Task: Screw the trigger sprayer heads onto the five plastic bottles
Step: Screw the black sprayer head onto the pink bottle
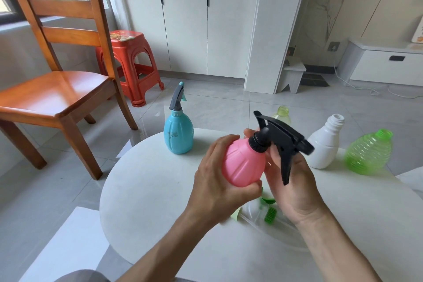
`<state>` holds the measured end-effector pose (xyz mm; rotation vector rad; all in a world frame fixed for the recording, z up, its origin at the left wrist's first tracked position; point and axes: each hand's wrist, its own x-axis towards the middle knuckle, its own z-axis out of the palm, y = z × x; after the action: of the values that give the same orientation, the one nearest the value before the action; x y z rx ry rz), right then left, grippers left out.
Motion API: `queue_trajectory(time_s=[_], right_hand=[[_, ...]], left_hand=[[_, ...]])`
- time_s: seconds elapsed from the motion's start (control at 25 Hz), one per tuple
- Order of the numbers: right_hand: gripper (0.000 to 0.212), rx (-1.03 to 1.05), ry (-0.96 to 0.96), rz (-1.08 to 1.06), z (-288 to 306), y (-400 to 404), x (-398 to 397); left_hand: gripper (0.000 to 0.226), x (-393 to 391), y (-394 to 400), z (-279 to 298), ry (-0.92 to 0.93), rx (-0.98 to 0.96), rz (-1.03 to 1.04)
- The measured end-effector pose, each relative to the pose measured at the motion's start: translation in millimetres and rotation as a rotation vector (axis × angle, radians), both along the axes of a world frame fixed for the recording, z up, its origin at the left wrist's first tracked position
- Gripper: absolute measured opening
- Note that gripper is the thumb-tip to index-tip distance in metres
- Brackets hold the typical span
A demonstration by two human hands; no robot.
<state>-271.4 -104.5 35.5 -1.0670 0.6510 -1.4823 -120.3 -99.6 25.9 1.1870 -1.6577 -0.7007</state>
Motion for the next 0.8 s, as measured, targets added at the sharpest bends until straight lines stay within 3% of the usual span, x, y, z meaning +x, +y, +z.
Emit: queue_trajectory(time_s=[0.28,0.4,0.48,0.68,0.8], right_hand=[[0.058,-0.068,0.044,-0.01,2.2,-2.3,-2.9],[0.044,-0.031,0.07,-0.104,-3.4,-1.4,3.2],[0.048,0.011,0.054,-0.164,-7.0,-0.8,6.1],[0.04,0.026,0.009,-0.044,-4.6,2.1,6.5],[0.038,0.052,-0.008,-0.107,-2.8,1.3,8.4]], left_hand=[[0.087,1.4,0.9,0.8,-0.169,-0.126,0.065],[0.092,0.0,0.1,-1.4,-0.299,-0.16,0.135],[0.095,-1.6,0.8,-3.1,-0.346,-0.163,0.148],[0.095,0.4,-1.7,-1.6,-0.261,-0.143,0.189],[0.094,-1.3,0.0,-2.9,-0.254,-0.169,0.171]])
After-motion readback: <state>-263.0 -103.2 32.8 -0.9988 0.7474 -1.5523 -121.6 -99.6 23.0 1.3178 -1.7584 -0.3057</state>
